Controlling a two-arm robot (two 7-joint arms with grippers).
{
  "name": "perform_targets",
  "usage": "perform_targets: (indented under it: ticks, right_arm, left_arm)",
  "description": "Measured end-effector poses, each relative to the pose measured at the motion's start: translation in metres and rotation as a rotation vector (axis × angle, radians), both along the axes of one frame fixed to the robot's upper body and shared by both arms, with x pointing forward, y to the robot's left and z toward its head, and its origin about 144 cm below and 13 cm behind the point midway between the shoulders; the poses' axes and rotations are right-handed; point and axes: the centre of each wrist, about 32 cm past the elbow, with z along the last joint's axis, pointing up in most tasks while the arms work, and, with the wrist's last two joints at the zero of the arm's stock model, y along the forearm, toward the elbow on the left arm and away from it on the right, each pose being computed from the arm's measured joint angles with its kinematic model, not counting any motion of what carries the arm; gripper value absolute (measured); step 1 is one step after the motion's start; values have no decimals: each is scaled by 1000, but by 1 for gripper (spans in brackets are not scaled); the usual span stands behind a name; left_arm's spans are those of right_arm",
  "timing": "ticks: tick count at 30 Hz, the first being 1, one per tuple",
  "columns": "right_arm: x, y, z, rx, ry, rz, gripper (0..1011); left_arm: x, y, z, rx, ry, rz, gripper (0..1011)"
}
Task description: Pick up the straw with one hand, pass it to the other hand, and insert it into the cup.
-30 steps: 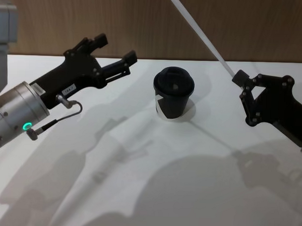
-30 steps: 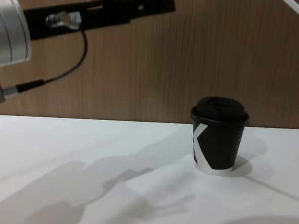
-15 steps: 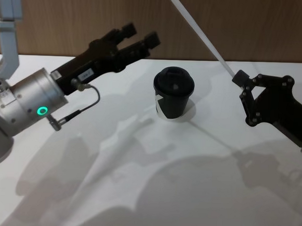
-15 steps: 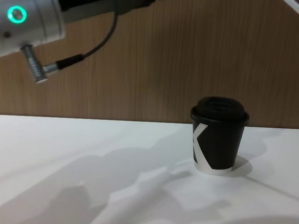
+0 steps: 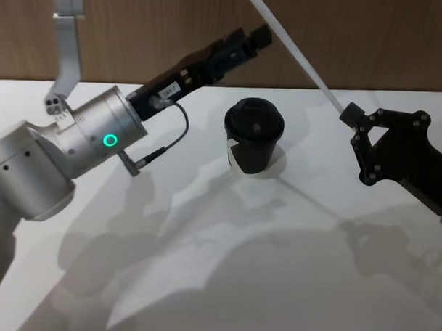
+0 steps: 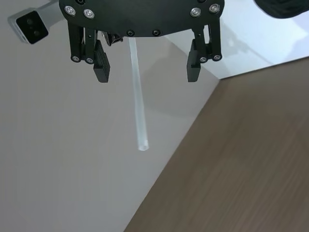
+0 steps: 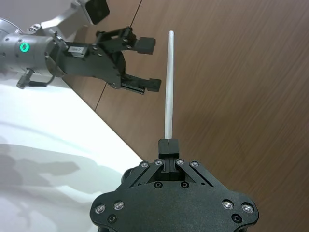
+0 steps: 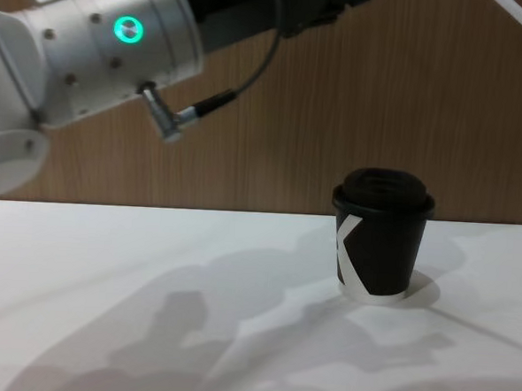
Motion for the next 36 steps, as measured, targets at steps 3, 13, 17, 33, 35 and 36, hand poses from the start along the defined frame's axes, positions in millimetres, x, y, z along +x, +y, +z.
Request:
perform_targets:
  ticks: [3, 13, 17, 33, 35, 36]
  right_arm:
    - [0, 0, 0, 0, 0, 0, 0]
    - [0, 0, 0, 0, 0, 0, 0]
    - [0, 0, 0, 0, 0, 0, 0]
    - [0, 0, 0, 0, 0, 0, 0]
    - [0, 0, 0, 0, 0, 0, 0]
    - [0, 0, 0, 0, 0, 0, 0]
  left_arm:
    - [6, -7, -2, -18, 21, -21, 1003]
    - [19, -24, -8, -73, 65, -85, 1003]
    - [23, -29, -11, -104, 70, -121, 1003]
    - [30, -34, -18, -211, 45, -264, 1003]
    - [30, -34, -18, -224, 43, -281, 1003]
    - [30, -34, -18, -227, 42, -285, 1003]
